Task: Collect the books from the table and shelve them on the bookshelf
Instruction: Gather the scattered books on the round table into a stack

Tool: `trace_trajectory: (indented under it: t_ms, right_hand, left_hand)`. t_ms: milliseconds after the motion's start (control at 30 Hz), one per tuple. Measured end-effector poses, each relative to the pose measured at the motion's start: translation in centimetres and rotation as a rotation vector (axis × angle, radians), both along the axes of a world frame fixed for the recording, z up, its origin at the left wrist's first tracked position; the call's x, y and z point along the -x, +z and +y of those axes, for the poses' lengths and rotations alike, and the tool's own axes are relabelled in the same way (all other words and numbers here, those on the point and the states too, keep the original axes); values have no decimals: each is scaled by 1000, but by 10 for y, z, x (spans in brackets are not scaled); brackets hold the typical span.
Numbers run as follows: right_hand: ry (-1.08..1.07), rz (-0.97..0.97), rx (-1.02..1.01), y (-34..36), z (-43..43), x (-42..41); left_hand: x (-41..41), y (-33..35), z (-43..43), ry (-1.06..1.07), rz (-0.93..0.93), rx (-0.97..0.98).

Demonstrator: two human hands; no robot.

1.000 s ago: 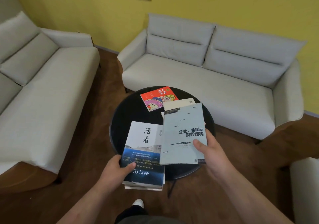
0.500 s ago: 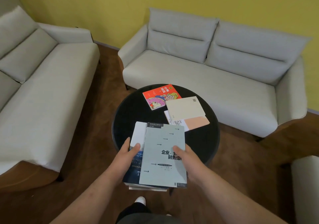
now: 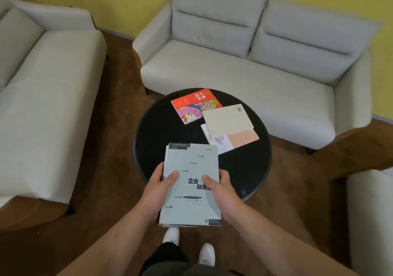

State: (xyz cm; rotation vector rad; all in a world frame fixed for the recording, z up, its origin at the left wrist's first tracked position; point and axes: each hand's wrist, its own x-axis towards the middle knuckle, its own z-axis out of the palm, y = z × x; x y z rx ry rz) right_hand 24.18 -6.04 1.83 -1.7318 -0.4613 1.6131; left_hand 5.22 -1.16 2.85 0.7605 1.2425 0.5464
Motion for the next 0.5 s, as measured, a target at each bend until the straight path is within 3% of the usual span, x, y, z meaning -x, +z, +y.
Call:
trace_trajectory:
  t_ms: [267,400,500]
  right_hand:
    - [55,32,-10,-11,2,-4]
    - [81,197,10,-23,-3,-10]
    - [92,349,64,-33,-10,-14]
  left_hand:
    - [2,-8,0,-33,-78,3]
    - [6,-10,0,-36,-135,198]
    - [14,-21,-6,-18,-48,372]
